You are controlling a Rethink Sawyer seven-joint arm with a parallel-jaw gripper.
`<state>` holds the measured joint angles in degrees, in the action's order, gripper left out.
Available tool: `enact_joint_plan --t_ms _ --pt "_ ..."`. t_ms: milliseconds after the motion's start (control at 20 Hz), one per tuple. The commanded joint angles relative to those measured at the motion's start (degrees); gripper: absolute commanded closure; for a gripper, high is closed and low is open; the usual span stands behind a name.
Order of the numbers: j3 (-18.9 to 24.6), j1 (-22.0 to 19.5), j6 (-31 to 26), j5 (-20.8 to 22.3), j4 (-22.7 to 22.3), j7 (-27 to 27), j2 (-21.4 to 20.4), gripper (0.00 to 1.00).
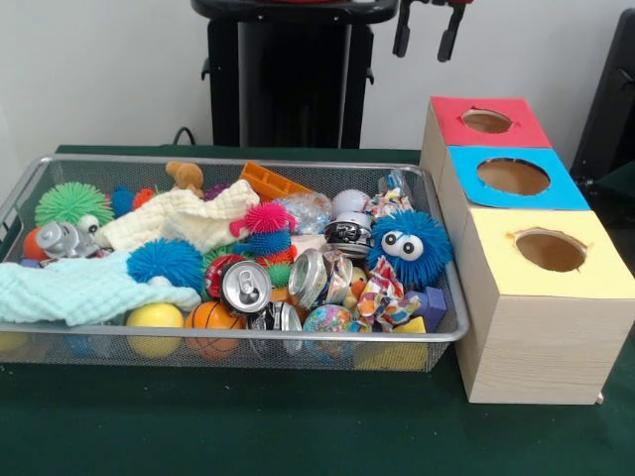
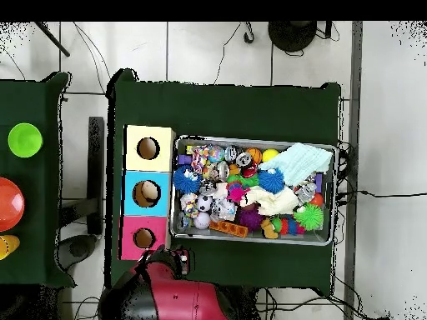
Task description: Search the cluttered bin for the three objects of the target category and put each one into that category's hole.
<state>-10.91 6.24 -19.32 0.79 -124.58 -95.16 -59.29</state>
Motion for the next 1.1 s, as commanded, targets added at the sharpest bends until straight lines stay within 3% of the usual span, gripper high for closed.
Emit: enact_joint_plan --t_ms 50,250,700,900,1100 --pt "1.4 -2.8 4.5 1.3 3.1 -8.3 2.8 0.00" --pt "2.9 -4.8 5.2 1.7 3.5 -6.5 3.3 0.00" --pt "2.7 -5.0 5.0 2.4 4.7 -5.8 3.8 0.00" --pt "-0.3 -2.9 -0.9 2.7 6.6 -5.9 2.5 0.00" --pt "-0.3 -4.0 -6.6 1.7 7.2 -5.0 2.0 0.00"
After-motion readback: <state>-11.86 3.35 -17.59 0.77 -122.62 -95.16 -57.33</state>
